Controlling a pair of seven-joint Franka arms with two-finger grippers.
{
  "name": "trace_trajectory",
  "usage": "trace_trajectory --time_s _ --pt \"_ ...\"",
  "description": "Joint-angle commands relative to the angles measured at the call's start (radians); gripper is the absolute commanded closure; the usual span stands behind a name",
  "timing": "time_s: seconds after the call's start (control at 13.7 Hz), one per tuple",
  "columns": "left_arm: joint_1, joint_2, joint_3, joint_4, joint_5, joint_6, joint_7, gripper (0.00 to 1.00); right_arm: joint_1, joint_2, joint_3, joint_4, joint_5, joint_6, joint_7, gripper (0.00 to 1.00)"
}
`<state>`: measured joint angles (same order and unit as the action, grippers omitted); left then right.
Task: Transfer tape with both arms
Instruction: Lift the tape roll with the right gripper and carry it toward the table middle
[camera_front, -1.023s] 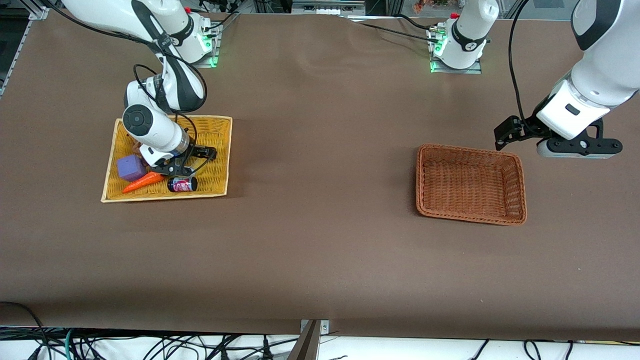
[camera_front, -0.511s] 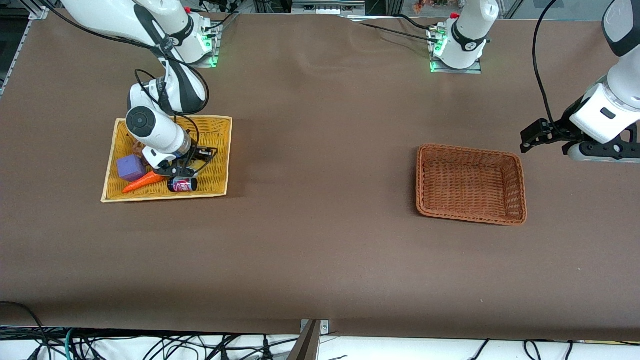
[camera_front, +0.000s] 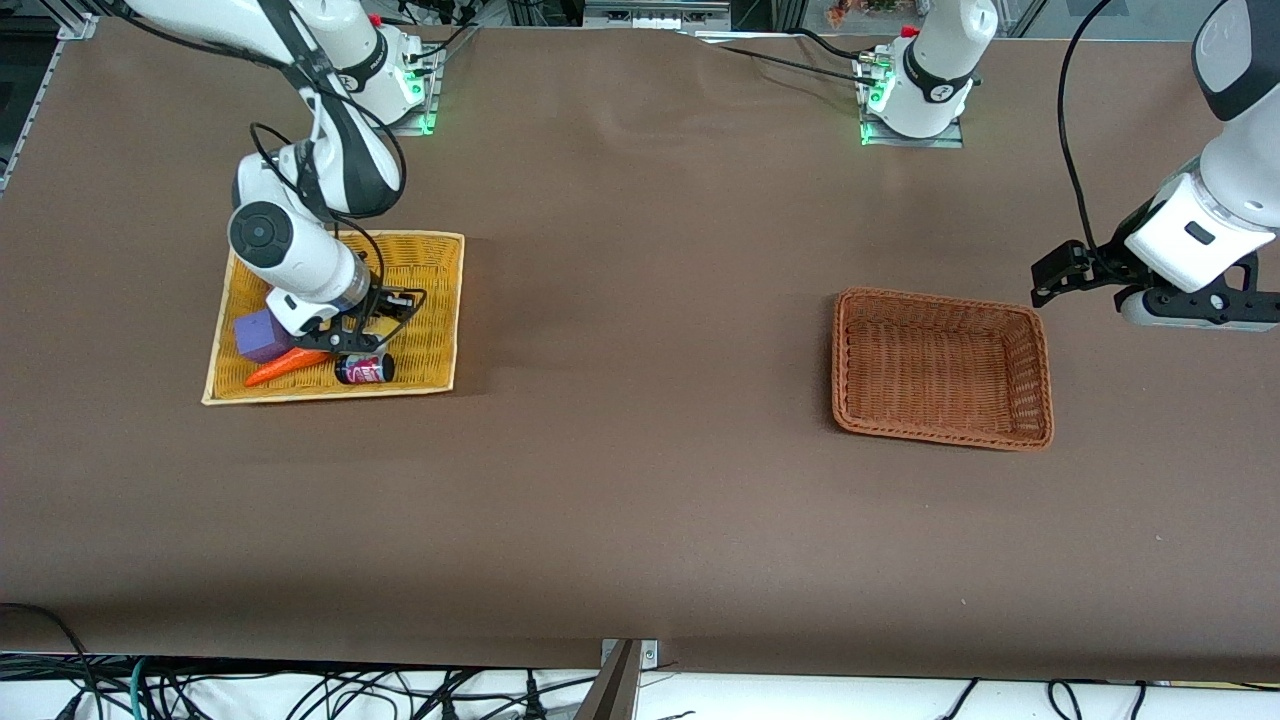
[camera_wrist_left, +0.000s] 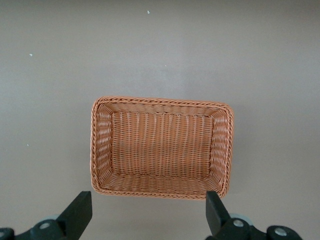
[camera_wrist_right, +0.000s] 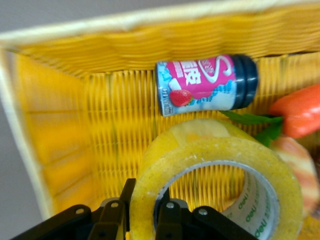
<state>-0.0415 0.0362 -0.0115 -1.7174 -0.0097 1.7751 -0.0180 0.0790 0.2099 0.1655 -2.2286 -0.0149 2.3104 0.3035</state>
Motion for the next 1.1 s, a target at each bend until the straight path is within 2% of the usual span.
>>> trace_trajectory --time_s 0.0,0.15,0.44,0.58,0.8,1.02 --pt "-0.006 0.004 -0.004 0.016 0.013 -0.020 -0.028 0.00 -0.007 -0.018 0.081 0.139 0.000 -0.159 0.095 1.00" --pt "-0.012 0.004 -0.004 0.016 0.013 -0.025 -0.042 0.00 0.053 0.038 0.143 0.248 0.000 -0.170 0.301 1.00" --pt "-0.012 0.011 -0.005 0.015 0.013 -0.034 -0.022 0.00 0.281 0.236 0.144 0.521 -0.010 -0.195 0.694 1.00" --pt "-0.015 0.018 -0.005 0.021 0.011 -0.048 -0.023 0.00 0.376 0.337 0.144 0.628 -0.051 -0.194 0.837 1.00" --pt "-0.015 0.018 -0.007 0.016 0.007 -0.052 -0.022 0.00 0.467 0.462 0.143 0.730 -0.074 -0.174 0.963 1.00" --pt "-0.015 0.018 -0.012 0.016 0.005 -0.054 -0.022 0.00 0.531 0.537 0.141 0.745 -0.083 -0.077 1.020 1.00"
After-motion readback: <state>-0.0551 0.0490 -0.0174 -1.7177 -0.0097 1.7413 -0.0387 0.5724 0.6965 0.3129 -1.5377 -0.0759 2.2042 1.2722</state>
